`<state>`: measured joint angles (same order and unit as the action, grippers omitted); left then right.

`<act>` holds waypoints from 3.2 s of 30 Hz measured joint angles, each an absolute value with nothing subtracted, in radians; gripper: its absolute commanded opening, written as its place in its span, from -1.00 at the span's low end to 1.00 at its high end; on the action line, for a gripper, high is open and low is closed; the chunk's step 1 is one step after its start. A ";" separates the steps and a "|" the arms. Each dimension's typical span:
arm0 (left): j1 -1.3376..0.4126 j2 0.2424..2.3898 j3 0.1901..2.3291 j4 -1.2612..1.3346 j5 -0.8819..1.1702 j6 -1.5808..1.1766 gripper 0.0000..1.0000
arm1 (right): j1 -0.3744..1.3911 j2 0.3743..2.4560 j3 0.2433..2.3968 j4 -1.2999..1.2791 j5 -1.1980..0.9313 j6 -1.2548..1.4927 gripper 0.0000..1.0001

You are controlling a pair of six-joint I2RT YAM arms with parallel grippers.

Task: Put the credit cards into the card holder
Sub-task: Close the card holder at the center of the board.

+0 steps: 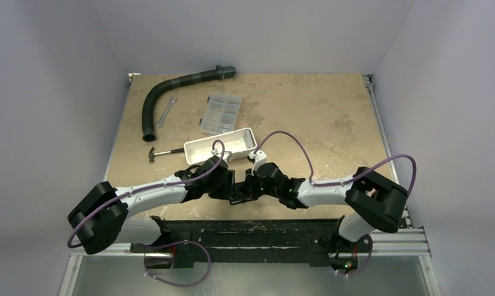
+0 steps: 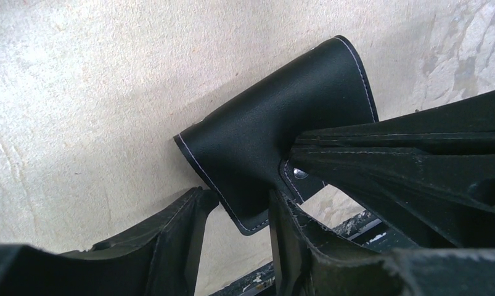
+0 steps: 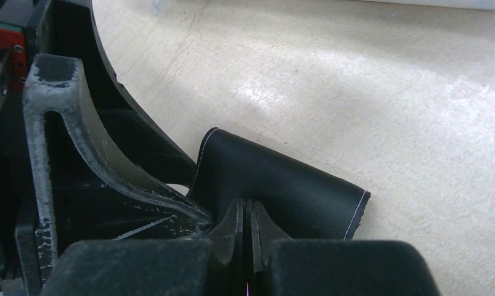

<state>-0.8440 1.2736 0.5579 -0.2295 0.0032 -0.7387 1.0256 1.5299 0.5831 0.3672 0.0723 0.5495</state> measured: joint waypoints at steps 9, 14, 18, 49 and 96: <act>-0.825 1.402 0.643 -0.204 0.042 -0.712 -0.14 | 1.008 1.413 0.478 0.358 0.094 0.754 -1.00; -0.824 1.524 0.789 -0.317 0.046 -0.643 -0.18 | 0.991 1.421 0.430 0.447 0.087 0.892 -1.00; -0.823 1.605 0.915 -0.440 0.045 -0.598 -0.23 | 0.981 1.427 0.406 0.508 0.079 0.960 -0.96; -0.913 1.255 0.492 -0.250 0.086 -0.883 -0.62 | 0.669 1.580 0.709 0.036 -0.389 0.466 -0.47; -0.742 1.175 0.527 -0.351 -0.012 -0.726 -0.27 | 0.897 1.532 0.595 0.249 -0.304 1.148 -0.44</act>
<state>-0.7418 1.1751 0.5266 -0.3511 -0.0124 -0.7258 0.8970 1.5318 0.5949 0.2493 -0.3038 1.1481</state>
